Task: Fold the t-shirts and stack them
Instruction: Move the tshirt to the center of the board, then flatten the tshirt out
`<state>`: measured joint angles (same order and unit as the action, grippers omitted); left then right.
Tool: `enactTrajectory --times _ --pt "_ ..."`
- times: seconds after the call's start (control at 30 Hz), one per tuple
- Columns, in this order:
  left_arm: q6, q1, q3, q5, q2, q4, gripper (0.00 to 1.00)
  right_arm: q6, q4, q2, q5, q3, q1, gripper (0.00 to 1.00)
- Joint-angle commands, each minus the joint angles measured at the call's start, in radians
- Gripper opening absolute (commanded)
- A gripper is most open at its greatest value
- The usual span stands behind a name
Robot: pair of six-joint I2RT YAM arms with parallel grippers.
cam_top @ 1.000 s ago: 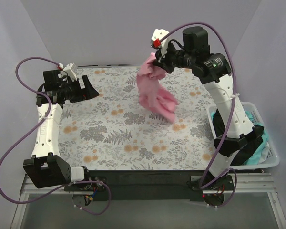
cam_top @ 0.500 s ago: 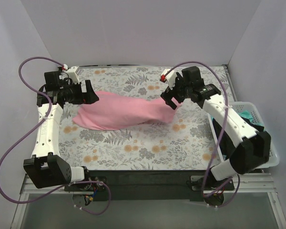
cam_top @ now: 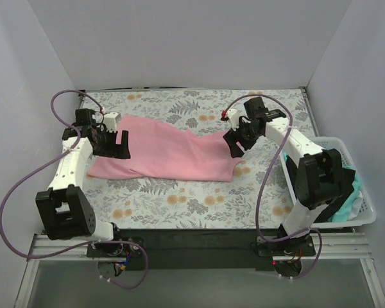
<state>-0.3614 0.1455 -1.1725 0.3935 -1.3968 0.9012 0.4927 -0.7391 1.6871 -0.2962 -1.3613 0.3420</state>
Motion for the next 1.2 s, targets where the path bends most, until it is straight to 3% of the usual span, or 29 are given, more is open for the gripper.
enactTrajectory --times 0.0,0.23,0.37,0.53,0.63,0.8,0.9,0.93,0.97,1.03,1.1,1.17 --pt "0.033 -0.001 -0.001 -0.065 -0.080 -0.053 0.84 -0.037 -0.022 0.100 -0.024 -0.051 -0.006 0.76" --pt "0.042 -0.001 0.004 -0.182 -0.238 -0.137 0.71 -0.060 -0.011 0.220 -0.032 -0.071 0.020 0.63" --pt "0.059 -0.003 0.045 -0.257 -0.307 -0.166 0.48 -0.051 -0.005 0.241 0.005 -0.030 0.055 0.38" --pt "0.088 0.000 0.132 -0.311 -0.312 -0.170 0.27 -0.026 0.000 0.211 0.022 0.080 0.092 0.16" --pt "0.116 0.000 0.192 -0.334 -0.262 -0.127 0.03 0.000 -0.005 0.159 0.045 0.169 0.115 0.01" --pt "0.226 0.000 0.281 -0.332 -0.081 0.013 0.00 0.088 -0.089 0.048 -0.012 0.313 0.149 0.01" --pt "0.294 0.008 0.229 -0.271 -0.013 0.129 0.00 0.194 -0.227 -0.056 -0.109 0.320 0.150 0.01" --pt "0.297 0.017 0.200 -0.243 -0.004 0.152 0.13 0.213 -0.280 -0.073 -0.154 0.301 0.129 0.12" --pt "0.303 0.022 0.167 -0.170 0.005 0.188 0.22 0.234 -0.307 -0.087 -0.187 0.275 0.111 0.43" --pt "0.283 0.026 0.044 -0.111 0.004 0.197 0.42 0.227 -0.324 -0.098 -0.281 0.164 0.025 0.67" --pt "0.242 0.026 -0.036 -0.039 -0.016 0.160 0.50 0.181 -0.321 -0.048 -0.326 0.067 -0.039 0.71" --pt "0.179 0.025 -0.125 0.004 -0.066 0.113 0.52 0.120 -0.310 0.014 -0.336 -0.088 -0.118 0.66"
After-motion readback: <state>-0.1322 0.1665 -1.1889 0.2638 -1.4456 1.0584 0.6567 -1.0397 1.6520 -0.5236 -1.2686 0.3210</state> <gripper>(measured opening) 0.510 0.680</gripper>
